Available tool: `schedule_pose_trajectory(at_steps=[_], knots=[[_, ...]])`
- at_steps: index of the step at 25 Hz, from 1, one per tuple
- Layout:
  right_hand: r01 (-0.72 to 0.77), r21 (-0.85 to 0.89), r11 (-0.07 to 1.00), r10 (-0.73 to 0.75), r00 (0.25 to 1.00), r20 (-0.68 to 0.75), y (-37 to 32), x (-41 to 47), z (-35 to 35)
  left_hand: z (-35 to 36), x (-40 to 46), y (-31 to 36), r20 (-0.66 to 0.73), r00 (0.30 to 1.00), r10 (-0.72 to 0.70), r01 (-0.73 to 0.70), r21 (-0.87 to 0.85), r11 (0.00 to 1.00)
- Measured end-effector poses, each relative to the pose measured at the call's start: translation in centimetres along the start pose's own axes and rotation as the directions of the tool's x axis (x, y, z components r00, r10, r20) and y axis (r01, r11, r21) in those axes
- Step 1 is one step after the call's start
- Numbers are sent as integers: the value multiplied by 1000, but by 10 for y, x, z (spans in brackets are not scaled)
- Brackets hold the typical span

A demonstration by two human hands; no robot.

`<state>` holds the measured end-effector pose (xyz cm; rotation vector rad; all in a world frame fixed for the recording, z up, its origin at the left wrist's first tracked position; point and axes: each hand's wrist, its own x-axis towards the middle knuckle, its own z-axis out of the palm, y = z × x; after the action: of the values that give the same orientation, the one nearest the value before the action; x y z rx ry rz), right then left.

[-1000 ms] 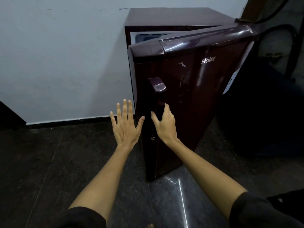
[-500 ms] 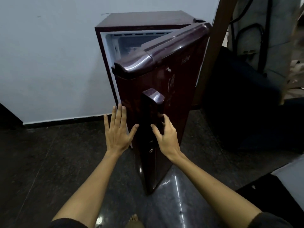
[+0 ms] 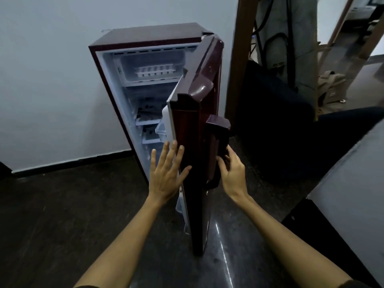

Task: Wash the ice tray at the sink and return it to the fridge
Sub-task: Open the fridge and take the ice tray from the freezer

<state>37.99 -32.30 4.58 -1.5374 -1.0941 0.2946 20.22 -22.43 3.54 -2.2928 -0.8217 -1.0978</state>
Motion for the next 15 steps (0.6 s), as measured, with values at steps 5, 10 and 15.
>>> schedule_pose_trajectory(at_steps=[5,10,15], knots=[[-55,-60,997,44,984,-175,16,5,-54,11,17,58,-19,995,97,-98,-66,993],[-149,-49,988,127,943,-308,25,18,-100,24,37,114,0,991,137,-135,-140,981],[-246,12,969,232,896,-378,37,38,-138,35,58,160,49,979,198,-189,-147,971]])
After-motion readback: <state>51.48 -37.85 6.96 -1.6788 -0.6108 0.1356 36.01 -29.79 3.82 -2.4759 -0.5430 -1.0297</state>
